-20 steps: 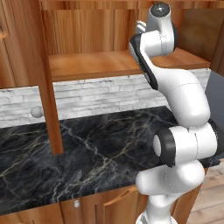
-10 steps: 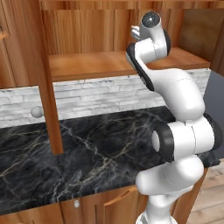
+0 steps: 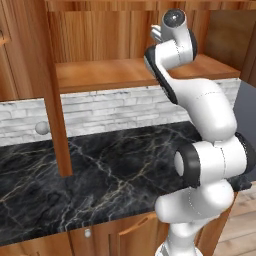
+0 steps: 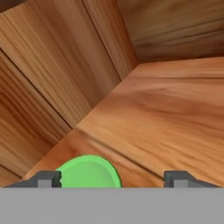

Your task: Move the cup from next to the sink to the open cabinet. Then, move the bowl with the fish to the fridge to clear the area for faucet cleaning.

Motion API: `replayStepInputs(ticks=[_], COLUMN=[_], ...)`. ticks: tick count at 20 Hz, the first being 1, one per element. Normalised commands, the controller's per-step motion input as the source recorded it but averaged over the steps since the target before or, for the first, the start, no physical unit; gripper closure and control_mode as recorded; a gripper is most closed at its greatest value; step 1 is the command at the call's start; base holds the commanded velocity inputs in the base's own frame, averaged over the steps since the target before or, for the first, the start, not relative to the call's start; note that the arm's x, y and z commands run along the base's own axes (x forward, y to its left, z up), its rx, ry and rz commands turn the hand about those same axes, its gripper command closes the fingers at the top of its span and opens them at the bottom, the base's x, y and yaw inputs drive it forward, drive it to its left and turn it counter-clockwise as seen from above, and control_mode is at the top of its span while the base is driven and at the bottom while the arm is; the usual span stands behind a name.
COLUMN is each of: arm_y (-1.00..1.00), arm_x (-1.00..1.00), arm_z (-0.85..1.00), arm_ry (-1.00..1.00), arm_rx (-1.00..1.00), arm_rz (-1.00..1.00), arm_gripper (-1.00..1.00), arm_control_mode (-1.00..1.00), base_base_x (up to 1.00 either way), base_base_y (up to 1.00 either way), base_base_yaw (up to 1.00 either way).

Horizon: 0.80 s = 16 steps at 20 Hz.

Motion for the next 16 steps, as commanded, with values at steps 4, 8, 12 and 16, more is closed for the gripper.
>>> replayStepInputs(ticks=[4,8,12,16], arm_y=[0.0,0.0,0.0,0.0], arm_x=[-0.49,-0.97,-1.0,-1.0], arm_z=[0.03,0.25,0.21,-0.4], arm_ry=[-0.25,-0.39,-0.31,0.03], arm_rx=[-0.01,-0.05,-0.01,0.0], arm_rz=[0.0,0.0,-0.06,-0.15], arm_gripper=[-1.0,-1.0,-1.0,-1.0], arm_control_mode=[-1.0,-1.0,-1.0,-1.0], base_base_x=[0.0,0.0,0.0,0.0], base_base_y=[0.0,0.0,0.0,0.0], base_base_yaw=[0.0,0.0,0.0,0.0])
